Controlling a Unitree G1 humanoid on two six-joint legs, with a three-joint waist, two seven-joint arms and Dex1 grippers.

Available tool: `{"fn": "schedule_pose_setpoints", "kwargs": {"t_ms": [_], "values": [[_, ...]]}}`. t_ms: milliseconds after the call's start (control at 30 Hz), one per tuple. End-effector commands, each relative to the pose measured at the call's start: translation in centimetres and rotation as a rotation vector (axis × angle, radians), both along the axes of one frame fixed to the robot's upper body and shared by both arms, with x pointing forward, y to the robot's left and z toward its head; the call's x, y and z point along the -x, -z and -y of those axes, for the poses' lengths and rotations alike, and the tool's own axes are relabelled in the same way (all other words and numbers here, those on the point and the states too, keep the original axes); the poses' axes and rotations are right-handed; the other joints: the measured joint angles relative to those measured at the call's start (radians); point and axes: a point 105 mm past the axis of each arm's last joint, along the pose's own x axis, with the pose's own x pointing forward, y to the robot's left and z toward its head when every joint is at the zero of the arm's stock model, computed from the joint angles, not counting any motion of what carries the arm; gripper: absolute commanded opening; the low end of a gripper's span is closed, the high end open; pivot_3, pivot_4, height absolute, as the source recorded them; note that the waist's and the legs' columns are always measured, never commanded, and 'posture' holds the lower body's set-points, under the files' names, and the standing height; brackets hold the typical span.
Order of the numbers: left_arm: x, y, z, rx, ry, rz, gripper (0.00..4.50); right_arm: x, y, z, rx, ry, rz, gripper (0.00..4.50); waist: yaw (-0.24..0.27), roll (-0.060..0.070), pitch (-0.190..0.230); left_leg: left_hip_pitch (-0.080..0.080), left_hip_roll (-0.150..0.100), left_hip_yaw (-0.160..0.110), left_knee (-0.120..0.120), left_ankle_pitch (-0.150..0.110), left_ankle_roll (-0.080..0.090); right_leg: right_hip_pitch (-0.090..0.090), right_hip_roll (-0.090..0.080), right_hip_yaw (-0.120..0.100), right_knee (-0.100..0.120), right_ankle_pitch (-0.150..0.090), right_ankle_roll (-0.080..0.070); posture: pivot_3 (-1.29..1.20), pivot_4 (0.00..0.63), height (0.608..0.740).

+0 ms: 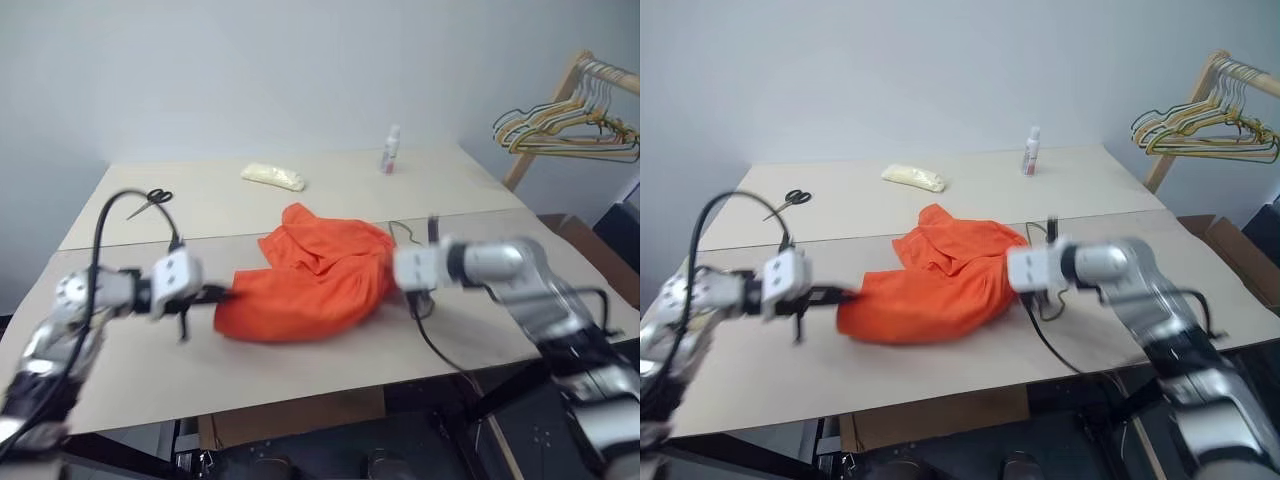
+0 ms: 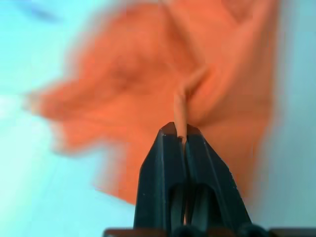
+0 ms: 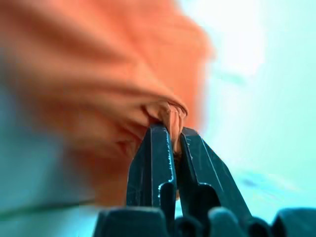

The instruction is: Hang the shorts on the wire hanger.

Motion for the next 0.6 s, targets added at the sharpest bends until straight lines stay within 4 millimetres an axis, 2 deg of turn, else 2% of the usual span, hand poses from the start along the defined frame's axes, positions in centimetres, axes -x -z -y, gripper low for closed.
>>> {"fn": "schedule_pose_setpoints", "kwargs": {"t_ms": [33,100,133,200,267,333,367,433,467,533,600], "values": [[-3.4,-12.1,-4.5,0.15,-0.459,0.527,0.03,-3.1,-10.9,3.5,-0.218,0.358,0.564,0.0,-0.003,-0.002,-0.002,-0.002,0.0,-0.001,0.0,0.001,-0.002,-0.004,0.0,0.0,0.005,0.0,0.0,0.09,0.0,0.74],[-2.3,-17.2,-6.3,0.301,-0.561,0.72,0.03,-1.8,-15.6,3.8,-0.379,0.396,0.812,0.0,-0.008,-0.005,-0.004,-0.011,-0.003,-0.001,-0.004,0.003,-0.005,-0.019,-0.002,0.002,0.008,0.0,0.0,0.1,0.0,0.74],[-0.7,-19.4,-6.9,0.396,-0.537,0.803,0.03,-1.1,-16.8,3.7,-0.425,0.381,0.883,0.0,-0.017,-0.005,-0.004,-0.019,-0.003,0.0,-0.006,0.003,-0.006,-0.03,-0.003,0.002,0.012,0.0,-0.001,0.1,0.0,0.74],[1.6,-21.3,-7.3,0.474,-0.466,0.888,0.03,-0.4,-17.2,3.5,-0.462,0.343,0.925,0.0,-0.038,-0.004,-0.012,-0.02,-0.006,-0.002,-0.018,0.004,-0.007,-0.039,-0.003,0.001,0.012,0.0,-0.002,0.11,0.0,0.74],[3.0,-21.0,-7.1,0.452,-0.382,0.89,0.03,-0.6,-15.7,2.9,-0.471,0.29,0.862,0.0,-0.063,-0.004,-0.013,-0.017,-0.009,-0.011,-0.02,0.004,-0.008,-0.039,-0.003,0.0,0.011,-0.002,-0.004,0.12,0.0,0.74],[4.6,-19.6,-6.9,0.44,-0.266,0.809,0.03,-0.6,-12.3,1.0,-0.396,0.173,0.76,0.0,-0.081,-0.004,-0.013,-0.015,-0.013,-0.018,-0.023,0.004,-0.008,-0.037,-0.004,0.0,0.009,-0.002,-0.004,0.12,0.0,0.74],[5.3,-18.1,-6.5,0.399,-0.195,0.728,0.03,-0.2,-10.0,-0.1,-0.327,0.091,0.711,0.0,-0.091,-0.004,-0.013,-0.015,-0.014,-0.021,-0.025,0.004,-0.007,-0.035,-0.004,0.001,0.005,-0.002,-0.004,0.13,0.0,0.74],[6.7,-15.9,-5.9,0.342,-0.082,0.605,0.03,0.6,-7.0,-1.6,-0.235,-0.022,0.636,0.0,-0.103,-0.004,-0.012,-0.014,-0.015,-0.022,-0.025,0.003,-0.007,-0.032,-0.004,0.002,-0.005,-0.002,-0.003,0.13,0.0,0.74],[8.0,-13.7,-5.5,0.335,0.008,0.446,0.03,1.3,-4.0,-2.5,-0.153,-0.11,0.546,0.0,-0.109,-0.004,-0.011,-0.015,-0.014,-0.022,-0.022,0.003,-0.007,-0.031,-0.004,0.002,-0.004,-0.002,-0.002,0.13,0.0,0.74],[11.4,-8.6,-4.3,0.21,0.189,0.13,0.03,3.5,2.2,-3.7,0.026,-0.29,0.384,0.0,-0.119,-0.004,-0.01,-0.014,-0.012,-0.021,-0.019,0.004,-0.008,-0.031,-0.001,0.005,0.0,-0.002,-0.002,0.14,0.0,0.74],[14.5,-4.5,-4.0,0.117,0.292,-0.139,0.03,5.5,6.6,-3.9,0.129,-0.409,0.262,0.0,-0.115,-0.003,-0.009,-0.01,-0.011,-0.018,-0.019,0.004,-0.008,-0.029,0.0,0.007,0.001,-0.002,-0.002,0.15,0.0,0.74]]}}
